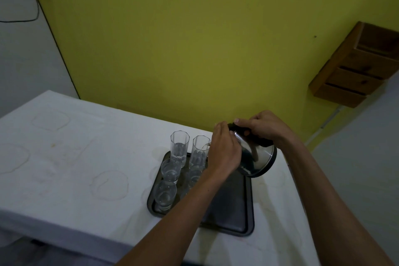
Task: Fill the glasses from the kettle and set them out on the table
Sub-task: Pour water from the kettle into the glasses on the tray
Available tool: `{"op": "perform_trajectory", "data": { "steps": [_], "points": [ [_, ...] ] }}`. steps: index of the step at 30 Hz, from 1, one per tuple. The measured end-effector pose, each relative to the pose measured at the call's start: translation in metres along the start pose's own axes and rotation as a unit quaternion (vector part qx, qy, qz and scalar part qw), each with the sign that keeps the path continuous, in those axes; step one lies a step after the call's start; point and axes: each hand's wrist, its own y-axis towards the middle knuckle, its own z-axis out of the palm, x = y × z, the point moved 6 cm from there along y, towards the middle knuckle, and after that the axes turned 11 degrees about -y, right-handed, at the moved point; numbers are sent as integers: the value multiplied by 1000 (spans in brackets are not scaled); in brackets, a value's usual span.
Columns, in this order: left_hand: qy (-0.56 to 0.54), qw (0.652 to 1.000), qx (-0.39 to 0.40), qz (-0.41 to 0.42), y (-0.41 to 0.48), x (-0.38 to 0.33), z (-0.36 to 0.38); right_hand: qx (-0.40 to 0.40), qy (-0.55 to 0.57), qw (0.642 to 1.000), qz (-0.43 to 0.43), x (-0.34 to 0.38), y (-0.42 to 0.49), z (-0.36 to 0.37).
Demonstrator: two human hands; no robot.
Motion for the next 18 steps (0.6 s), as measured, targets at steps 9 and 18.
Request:
{"op": "perform_trajectory", "data": {
  "steps": [9,18],
  "points": [
    [-2,1000,-12,4,0,0,-4,6,4,1000,-1,5,-2,0],
    [0,1000,-5,1,2,2,-2,0,-1,1000,-3,4,0,0]
  ]
}}
